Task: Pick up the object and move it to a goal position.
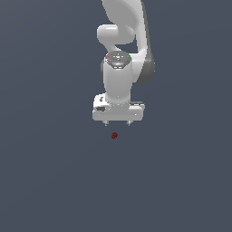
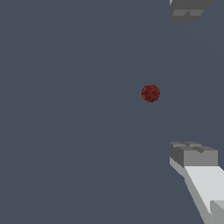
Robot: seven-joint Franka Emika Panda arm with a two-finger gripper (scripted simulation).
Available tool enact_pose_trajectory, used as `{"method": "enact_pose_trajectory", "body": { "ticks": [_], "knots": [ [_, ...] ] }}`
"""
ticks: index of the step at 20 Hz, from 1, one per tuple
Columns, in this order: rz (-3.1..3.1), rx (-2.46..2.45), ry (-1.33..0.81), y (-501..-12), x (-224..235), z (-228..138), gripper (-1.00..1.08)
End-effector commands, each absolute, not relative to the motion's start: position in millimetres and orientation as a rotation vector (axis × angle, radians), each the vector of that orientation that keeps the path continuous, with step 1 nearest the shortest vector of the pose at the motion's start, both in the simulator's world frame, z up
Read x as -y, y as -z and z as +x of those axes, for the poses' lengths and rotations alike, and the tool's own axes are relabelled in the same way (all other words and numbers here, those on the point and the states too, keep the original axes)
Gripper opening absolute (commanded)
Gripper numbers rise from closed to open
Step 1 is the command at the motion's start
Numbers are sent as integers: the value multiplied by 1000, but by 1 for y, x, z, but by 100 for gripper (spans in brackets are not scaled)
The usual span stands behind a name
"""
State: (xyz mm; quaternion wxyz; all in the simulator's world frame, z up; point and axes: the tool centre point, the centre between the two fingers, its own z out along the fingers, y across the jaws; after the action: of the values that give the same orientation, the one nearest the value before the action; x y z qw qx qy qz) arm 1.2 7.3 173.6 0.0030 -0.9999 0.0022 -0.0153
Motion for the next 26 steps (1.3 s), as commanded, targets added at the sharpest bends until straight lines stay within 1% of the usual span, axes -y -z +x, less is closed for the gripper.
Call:
{"method": "enact_pose_trajectory", "body": {
  "ticks": [1,9,16,21,26],
  "knots": [
    [-3135,-7,48,-174,-7,1,100],
    [-3127,-37,18,-175,10,-4,100],
    [-3128,-40,18,-172,10,-4,100],
    [-3130,-64,15,-154,9,-6,100],
    [-3133,-108,9,-121,9,-11,100]
  ]
}}
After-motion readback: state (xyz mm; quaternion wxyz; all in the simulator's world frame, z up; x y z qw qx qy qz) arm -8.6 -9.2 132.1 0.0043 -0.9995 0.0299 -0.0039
